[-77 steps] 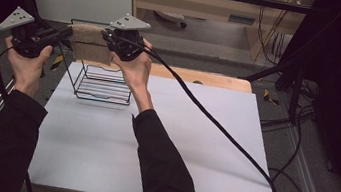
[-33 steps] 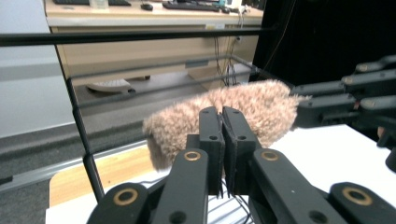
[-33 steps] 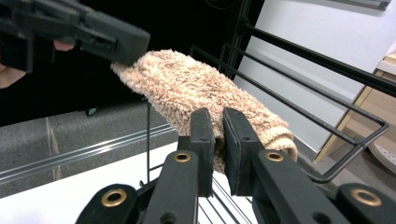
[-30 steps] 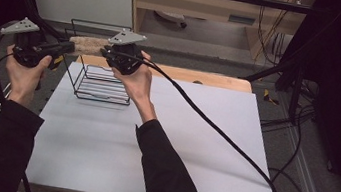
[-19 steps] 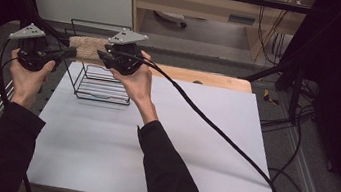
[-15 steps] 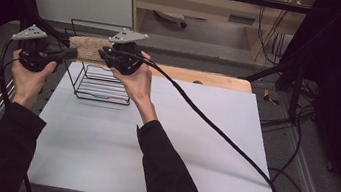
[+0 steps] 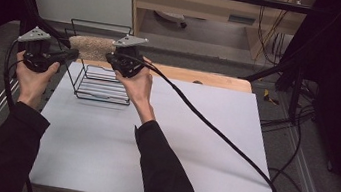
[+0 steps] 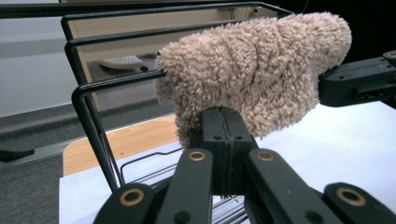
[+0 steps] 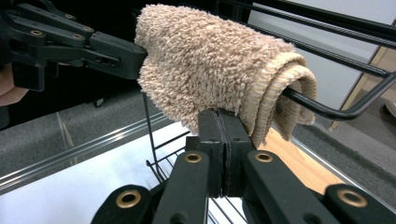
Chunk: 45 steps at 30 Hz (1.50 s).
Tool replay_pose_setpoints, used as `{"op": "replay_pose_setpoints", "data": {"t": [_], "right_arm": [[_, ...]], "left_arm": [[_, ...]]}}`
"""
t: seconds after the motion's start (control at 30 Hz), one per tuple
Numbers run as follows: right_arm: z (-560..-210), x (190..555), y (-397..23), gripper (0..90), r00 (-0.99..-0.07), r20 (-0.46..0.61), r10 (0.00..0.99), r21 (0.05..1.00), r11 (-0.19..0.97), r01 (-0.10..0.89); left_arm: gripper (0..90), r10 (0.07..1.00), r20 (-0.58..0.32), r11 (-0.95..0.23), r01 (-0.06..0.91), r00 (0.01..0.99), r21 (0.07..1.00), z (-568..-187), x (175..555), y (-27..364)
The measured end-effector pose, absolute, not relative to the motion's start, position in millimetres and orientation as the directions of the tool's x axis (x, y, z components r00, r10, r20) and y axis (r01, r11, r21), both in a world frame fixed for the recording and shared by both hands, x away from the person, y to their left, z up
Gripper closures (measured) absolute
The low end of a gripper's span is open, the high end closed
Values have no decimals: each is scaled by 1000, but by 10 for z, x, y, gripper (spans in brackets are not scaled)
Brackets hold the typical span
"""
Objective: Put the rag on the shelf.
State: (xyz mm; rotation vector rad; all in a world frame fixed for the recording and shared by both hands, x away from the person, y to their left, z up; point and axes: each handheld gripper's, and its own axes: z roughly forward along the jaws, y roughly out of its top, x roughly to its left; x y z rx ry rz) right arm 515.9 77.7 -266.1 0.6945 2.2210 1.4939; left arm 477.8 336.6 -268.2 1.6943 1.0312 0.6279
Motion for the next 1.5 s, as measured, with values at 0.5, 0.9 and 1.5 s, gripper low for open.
{"op": "replay_pose_setpoints", "data": {"t": [0.5, 0.9, 1.5], "right_arm": [[-2488, 4951, 637, 719, -831, -13, 556, 938, 296, 183], [-2558, 4745, 344, 477, -835, 21, 550, 922, 312, 229], [-3027, 4478, -626, 103, -757, 45, 652, 882, 329, 336]], "left_arm": [[655, 861, -63, -139, 353, 504, 925, -2581, 4546, 3359], [390, 861, -27, -192, 374, 508, 907, -2754, 4302, 3261], [120, 823, -46, -259, 447, 565, 856, -3502, 4003, 2991]]}}
